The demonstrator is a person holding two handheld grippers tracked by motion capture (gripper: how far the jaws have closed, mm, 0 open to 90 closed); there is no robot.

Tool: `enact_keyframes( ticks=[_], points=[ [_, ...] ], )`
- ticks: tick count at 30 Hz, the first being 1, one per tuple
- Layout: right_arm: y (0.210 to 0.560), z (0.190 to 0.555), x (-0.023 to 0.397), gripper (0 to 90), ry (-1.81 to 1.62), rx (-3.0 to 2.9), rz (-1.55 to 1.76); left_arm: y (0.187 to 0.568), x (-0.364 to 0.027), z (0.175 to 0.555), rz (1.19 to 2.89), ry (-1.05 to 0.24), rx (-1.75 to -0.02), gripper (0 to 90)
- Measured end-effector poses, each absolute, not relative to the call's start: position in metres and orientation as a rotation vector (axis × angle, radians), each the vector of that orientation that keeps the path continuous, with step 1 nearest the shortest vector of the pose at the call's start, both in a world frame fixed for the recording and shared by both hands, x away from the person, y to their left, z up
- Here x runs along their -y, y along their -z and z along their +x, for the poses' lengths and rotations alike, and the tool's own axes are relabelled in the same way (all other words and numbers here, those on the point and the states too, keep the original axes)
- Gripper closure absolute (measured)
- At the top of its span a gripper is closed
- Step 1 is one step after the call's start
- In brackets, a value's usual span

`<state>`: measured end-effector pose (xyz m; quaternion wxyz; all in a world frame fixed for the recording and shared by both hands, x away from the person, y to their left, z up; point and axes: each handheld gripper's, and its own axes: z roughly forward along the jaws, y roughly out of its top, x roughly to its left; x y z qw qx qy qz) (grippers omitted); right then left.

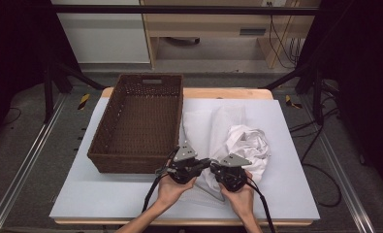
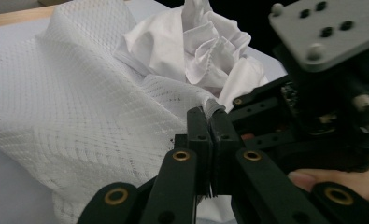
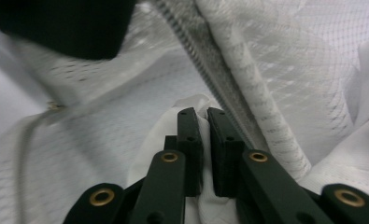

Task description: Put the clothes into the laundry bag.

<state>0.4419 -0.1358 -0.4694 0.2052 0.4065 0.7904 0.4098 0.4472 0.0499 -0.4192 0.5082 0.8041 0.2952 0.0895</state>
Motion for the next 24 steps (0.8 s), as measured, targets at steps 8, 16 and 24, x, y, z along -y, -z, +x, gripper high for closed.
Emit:
enact_keyframes(
  ticks=[8, 16, 24],
  points=[
    [0.453, 0.433, 0.149, 68.0, -1.241, -2.231, 1.127, 0.422, -0.053, 0.450, 1.938, -0.214, -0.731, 88.6],
    [0.417, 0.399, 0.216, 49.7, -1.355, -2.075, 1.129, 0.423, -0.052, 0.449, 1.946, -0.215, -0.733, 88.6],
    [0.450, 0.396, 0.230, 59.1, -1.170, -2.183, 1.185, 0.426, -0.050, 0.449, 1.954, -0.212, -0.737, 88.6]
  ],
)
